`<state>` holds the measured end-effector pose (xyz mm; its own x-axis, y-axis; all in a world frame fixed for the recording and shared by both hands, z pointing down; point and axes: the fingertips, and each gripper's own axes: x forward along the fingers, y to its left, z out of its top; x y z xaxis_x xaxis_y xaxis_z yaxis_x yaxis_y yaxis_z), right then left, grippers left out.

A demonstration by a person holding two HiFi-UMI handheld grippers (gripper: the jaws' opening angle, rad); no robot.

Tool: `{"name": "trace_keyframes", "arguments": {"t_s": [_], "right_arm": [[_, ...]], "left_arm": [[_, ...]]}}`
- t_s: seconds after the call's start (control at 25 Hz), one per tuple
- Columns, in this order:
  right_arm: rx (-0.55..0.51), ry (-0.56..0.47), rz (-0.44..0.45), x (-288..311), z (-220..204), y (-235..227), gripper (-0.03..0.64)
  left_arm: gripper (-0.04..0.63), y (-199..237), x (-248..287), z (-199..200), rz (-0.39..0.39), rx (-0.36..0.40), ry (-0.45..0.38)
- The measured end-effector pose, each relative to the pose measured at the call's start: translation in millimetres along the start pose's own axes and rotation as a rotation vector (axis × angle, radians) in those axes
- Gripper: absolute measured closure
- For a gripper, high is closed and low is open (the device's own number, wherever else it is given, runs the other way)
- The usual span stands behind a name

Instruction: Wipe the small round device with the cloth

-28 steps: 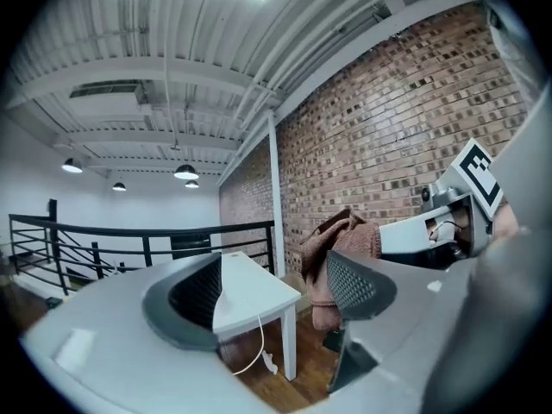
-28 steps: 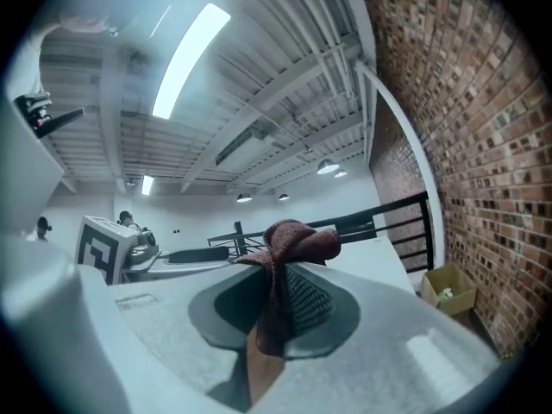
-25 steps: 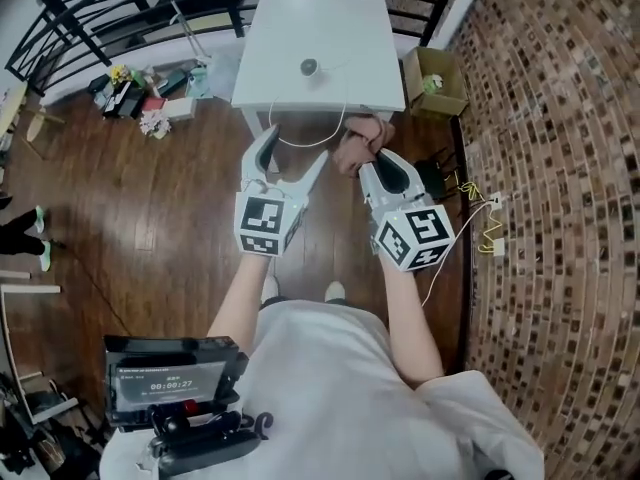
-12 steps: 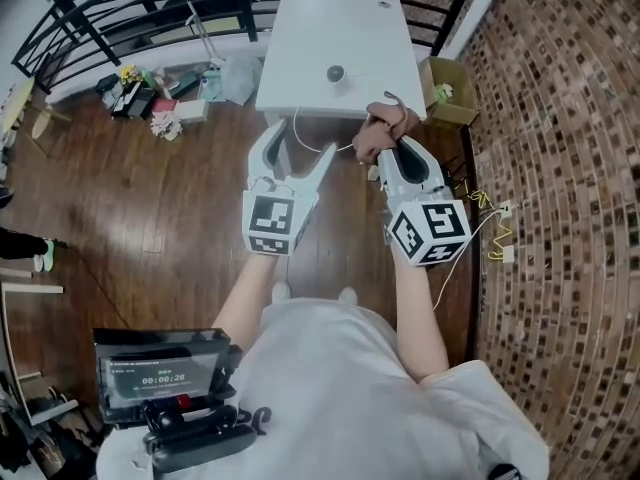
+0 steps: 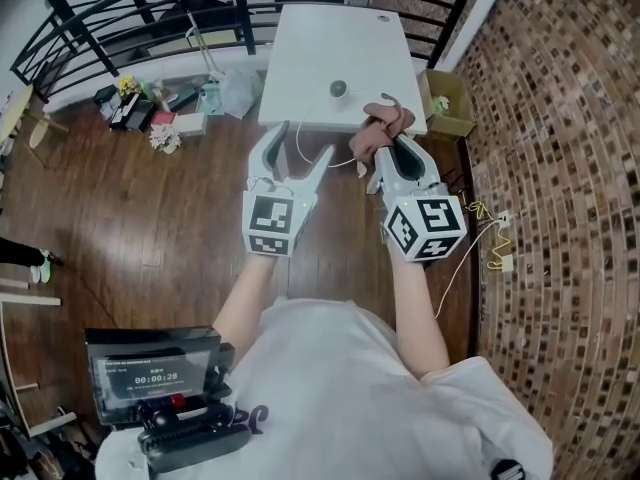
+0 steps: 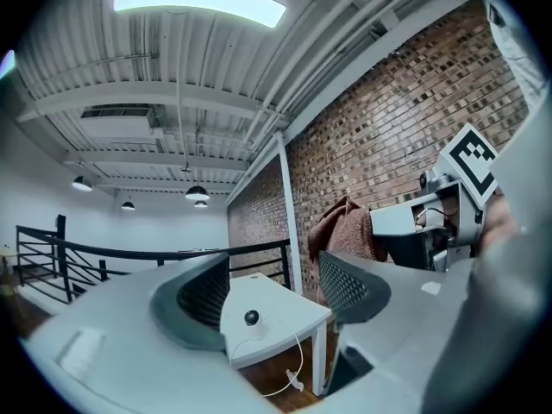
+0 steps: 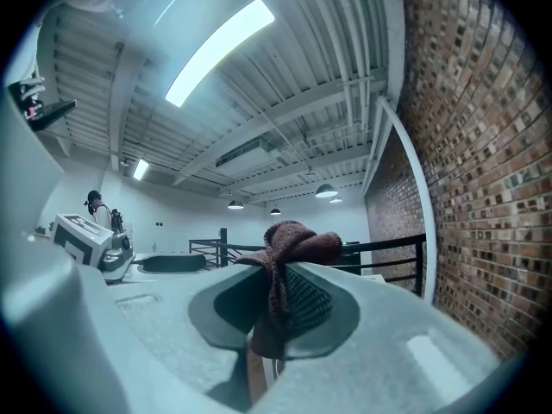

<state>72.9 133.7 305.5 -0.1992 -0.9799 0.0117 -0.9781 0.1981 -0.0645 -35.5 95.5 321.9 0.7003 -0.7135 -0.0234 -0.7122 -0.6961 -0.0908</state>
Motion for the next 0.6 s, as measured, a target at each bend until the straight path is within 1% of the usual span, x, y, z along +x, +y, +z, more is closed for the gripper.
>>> {"name": "trace_keyframes", "arguments": {"t_s": [0.44, 0.6], "right_arm": [[-0.009, 0.008, -0.03, 1.6, -2.0, -7.2, 0.58], [-0.008, 0.013, -0.034, 1.4, -3.8, -9.7, 0.58]], "left_arm": [[0.249, -1.8, 5.5, -1.1, -0.019, 0.0, -0.003], [0.249, -1.9, 8.0, 1.3, -0.02, -0.017, -0.008]]}}
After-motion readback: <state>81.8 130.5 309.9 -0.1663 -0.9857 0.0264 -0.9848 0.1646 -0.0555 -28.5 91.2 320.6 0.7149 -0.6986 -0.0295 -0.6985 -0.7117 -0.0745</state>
